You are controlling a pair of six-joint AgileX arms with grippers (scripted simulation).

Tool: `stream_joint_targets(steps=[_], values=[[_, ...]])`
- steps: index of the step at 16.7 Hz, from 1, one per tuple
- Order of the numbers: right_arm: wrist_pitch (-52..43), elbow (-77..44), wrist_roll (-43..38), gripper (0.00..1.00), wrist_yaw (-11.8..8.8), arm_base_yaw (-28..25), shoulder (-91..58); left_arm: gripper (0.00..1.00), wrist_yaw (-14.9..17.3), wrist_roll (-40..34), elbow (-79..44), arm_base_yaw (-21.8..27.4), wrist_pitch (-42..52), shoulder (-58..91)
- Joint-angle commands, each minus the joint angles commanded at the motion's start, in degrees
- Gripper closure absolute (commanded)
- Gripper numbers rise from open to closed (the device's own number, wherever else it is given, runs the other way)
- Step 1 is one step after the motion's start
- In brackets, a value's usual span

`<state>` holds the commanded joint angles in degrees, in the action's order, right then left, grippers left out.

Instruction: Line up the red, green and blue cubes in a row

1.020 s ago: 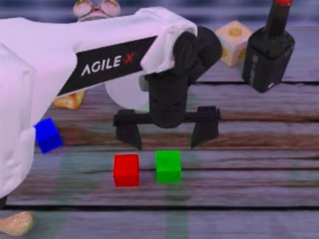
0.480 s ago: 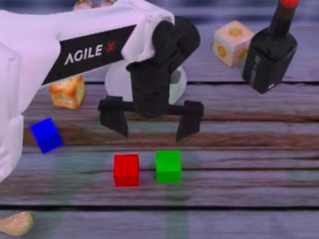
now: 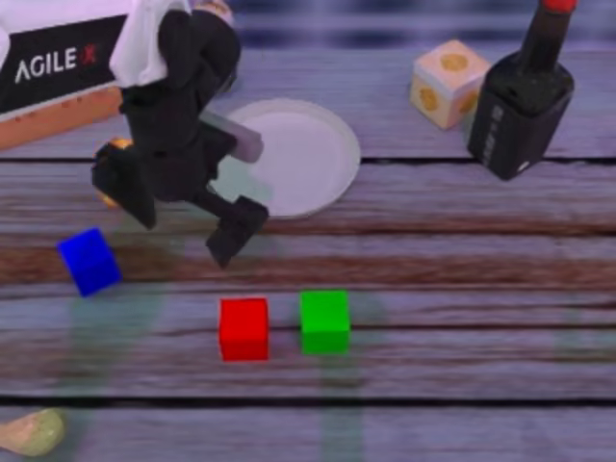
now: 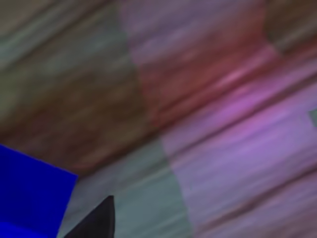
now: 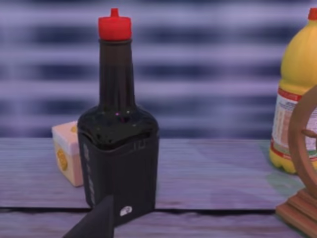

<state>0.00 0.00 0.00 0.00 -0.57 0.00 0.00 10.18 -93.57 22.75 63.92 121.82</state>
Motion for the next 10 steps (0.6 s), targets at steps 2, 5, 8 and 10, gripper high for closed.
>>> stream_joint_targets(steps=[2,5,8,10], values=[[0.0,0.0,0.0,0.0,0.0,0.0,0.0,0.0,0.0,11.3,1.7,-4.2,-0.6,-0.7],[0.0,0.0,0.0,0.0,0.0,0.0,0.0,0.0,0.0,26.3,4.0,-10.0,-1.7,-2.1],[0.0,0.0,0.0,0.0,0.0,0.0,0.0,0.0,0.0,37.0,5.6,-14.7,-2.9,-3.6],[0.0,0.0,0.0,0.0,0.0,0.0,0.0,0.0,0.1,41.3,6.2,-16.7,-3.6,-4.4]])
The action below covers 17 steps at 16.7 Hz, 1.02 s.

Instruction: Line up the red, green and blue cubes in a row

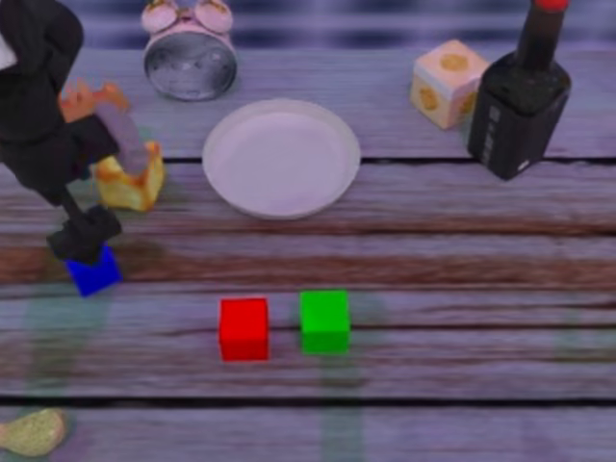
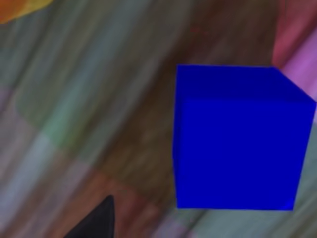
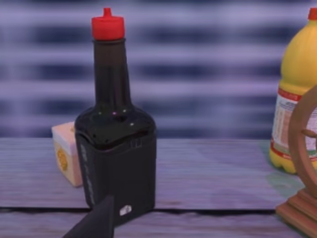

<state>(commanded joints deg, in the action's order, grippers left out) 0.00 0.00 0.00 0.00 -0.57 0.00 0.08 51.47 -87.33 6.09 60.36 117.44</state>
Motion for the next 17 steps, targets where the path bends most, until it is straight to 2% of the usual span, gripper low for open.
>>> stream_joint_targets(steps=[8,17], values=[[0.0,0.0,0.0,0.0,0.0,0.0,0.0,0.0,0.0,1.8,0.6,-0.7,-1.2,0.3],[0.0,0.0,0.0,0.0,0.0,0.0,0.0,0.0,0.1,2.1,9.3,-1.0,-17.6,7.8]])
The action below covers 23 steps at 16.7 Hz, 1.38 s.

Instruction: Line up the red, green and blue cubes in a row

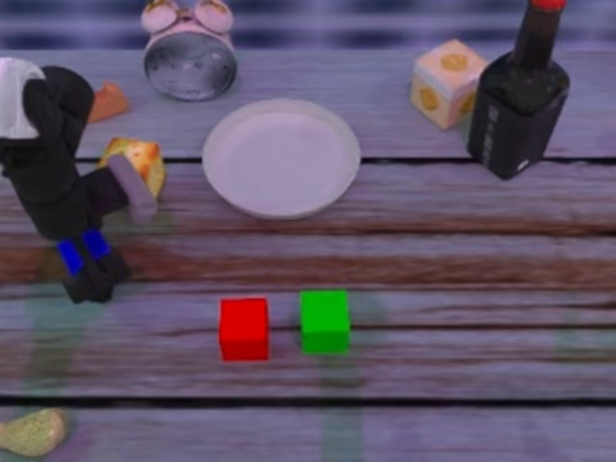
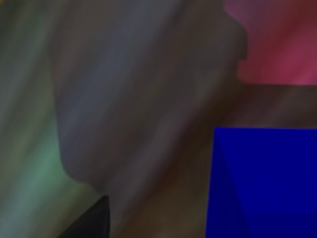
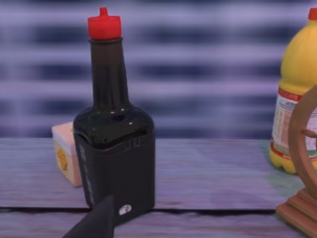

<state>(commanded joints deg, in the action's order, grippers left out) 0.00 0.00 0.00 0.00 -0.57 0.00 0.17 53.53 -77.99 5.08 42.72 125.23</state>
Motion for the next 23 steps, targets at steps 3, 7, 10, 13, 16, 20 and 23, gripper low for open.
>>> stream_joint_targets(steps=[3,7,10,13,16,20,23], values=[[0.0,0.0,0.0,0.0,0.0,0.0,0.0,0.0,0.0,0.0,0.2,0.0,-0.3,0.1],[0.0,0.0,0.0,0.0,0.0,0.0,0.0,0.23,0.0,0.0,0.2,0.0,-0.3,0.1],[0.0,0.0,0.0,0.0,0.0,0.0,0.0,0.45,0.0,0.0,0.2,0.0,-0.3,0.1],[0.0,0.0,0.0,0.0,0.0,0.0,0.0,0.68,0.0,0.0,0.2,0.0,-0.3,0.1],[0.0,0.0,0.0,0.0,0.0,0.0,0.0,0.9,0.0,0.0,0.2,0.0,-0.3,0.1],[0.0,0.0,0.0,0.0,0.0,0.0,0.0,1.0,0.0,0.0,0.2,0.0,-0.3,0.1],[0.0,0.0,0.0,0.0,0.0,0.0,0.0,1.0,0.0,0.0,0.2,0.0,-0.3,0.1]])
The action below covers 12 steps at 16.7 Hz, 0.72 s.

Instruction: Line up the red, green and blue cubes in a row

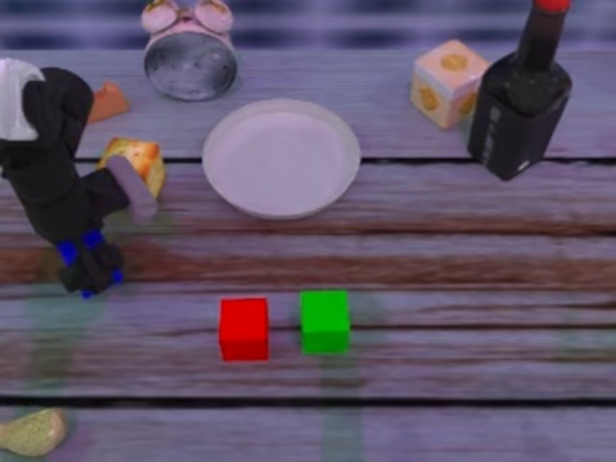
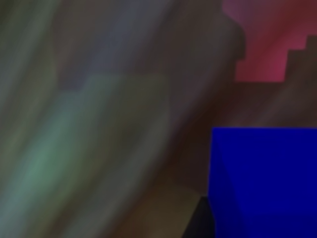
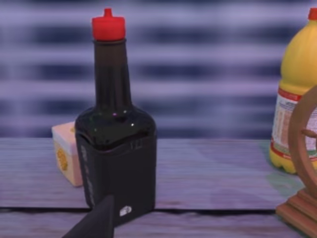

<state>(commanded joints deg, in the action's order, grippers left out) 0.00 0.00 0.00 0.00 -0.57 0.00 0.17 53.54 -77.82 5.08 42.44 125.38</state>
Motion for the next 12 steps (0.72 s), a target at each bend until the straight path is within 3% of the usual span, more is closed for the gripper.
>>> stream_joint_targets(steps=[5,12], values=[[0.0,0.0,0.0,0.0,0.0,0.0,0.0,1.0,0.8,-0.6,-0.7,0.2,2.5,-2.2],[0.0,0.0,0.0,0.0,0.0,0.0,0.0,1.0,0.7,-0.8,-7.3,-0.9,14.9,-8.0]])
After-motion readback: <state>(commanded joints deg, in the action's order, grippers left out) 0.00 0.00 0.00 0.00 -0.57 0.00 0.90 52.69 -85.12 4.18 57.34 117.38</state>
